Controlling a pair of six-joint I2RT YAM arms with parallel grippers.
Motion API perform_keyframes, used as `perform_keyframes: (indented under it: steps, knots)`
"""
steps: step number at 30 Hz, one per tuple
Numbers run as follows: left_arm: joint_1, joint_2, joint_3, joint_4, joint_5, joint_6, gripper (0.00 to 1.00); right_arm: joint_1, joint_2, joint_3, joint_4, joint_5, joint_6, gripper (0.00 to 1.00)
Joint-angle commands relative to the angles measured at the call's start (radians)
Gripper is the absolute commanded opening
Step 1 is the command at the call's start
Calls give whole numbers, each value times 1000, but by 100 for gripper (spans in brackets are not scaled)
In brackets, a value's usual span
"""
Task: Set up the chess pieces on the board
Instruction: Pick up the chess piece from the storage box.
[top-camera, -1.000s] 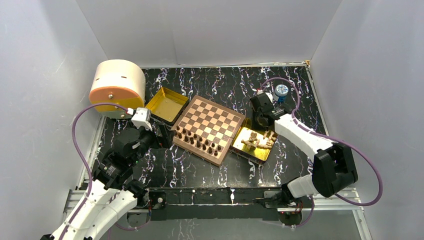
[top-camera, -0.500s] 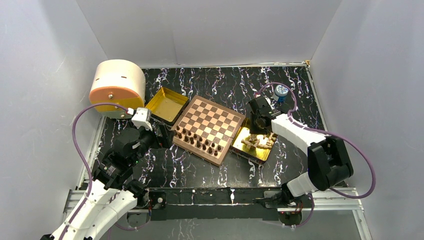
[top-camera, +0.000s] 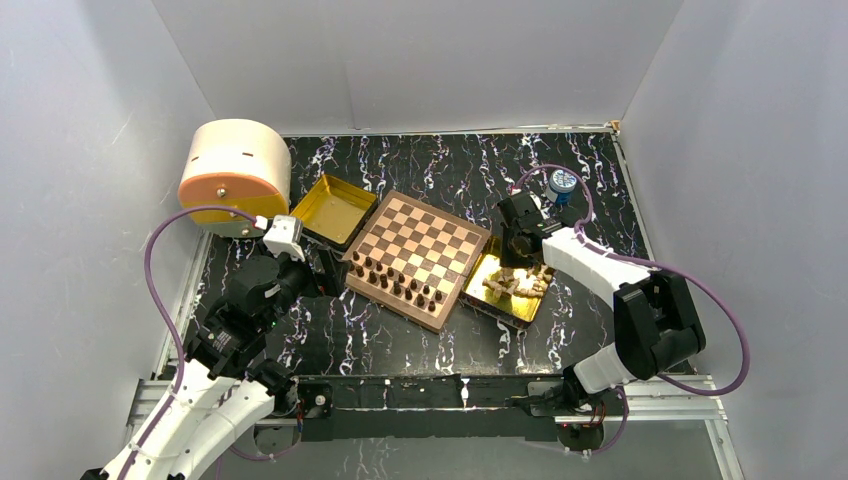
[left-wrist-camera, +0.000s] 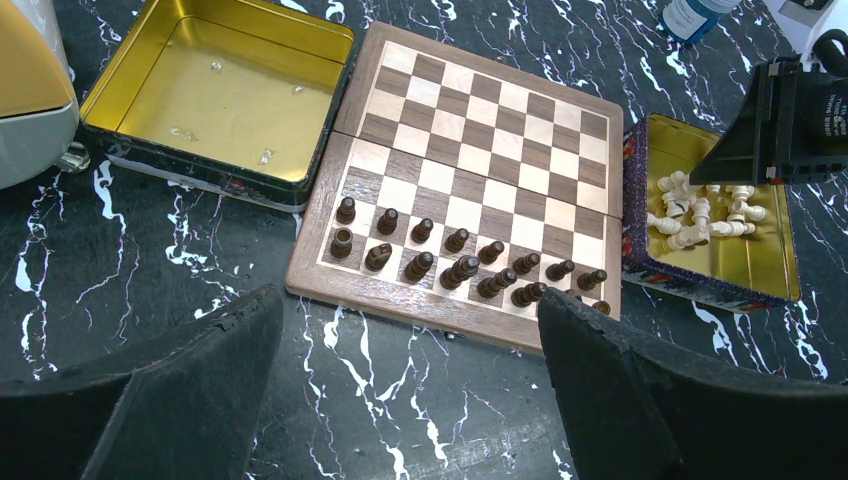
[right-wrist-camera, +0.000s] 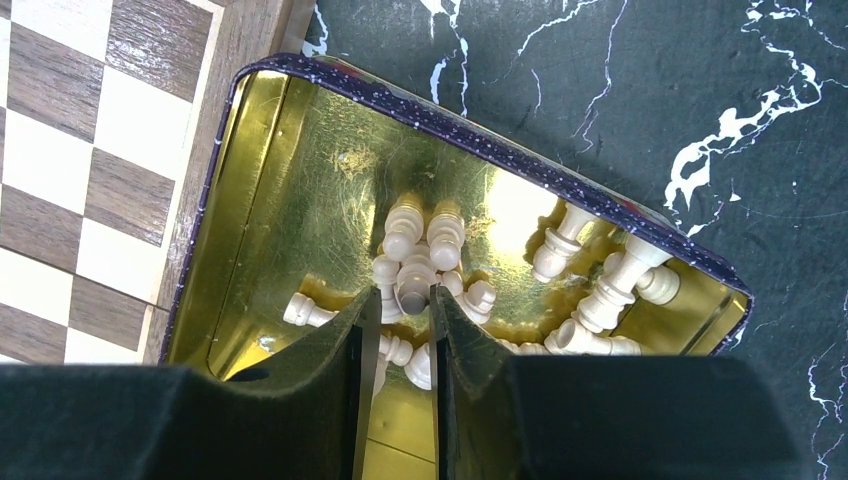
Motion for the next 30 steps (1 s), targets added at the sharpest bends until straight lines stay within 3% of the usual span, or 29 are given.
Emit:
perform_keyframes:
  steps: [1, 15, 30]
  knots:
    - [-4, -1, -1, 8, -12, 12, 95, -6, 11, -8, 26, 2, -14, 32]
    - [-4, -2, -4, 10, -10, 11, 95, -5, 4, 9, -21, 33, -25, 20]
    - [-4, -10, 4, 8, -23, 27, 95, -4, -89, 177, -206, 19, -51, 14]
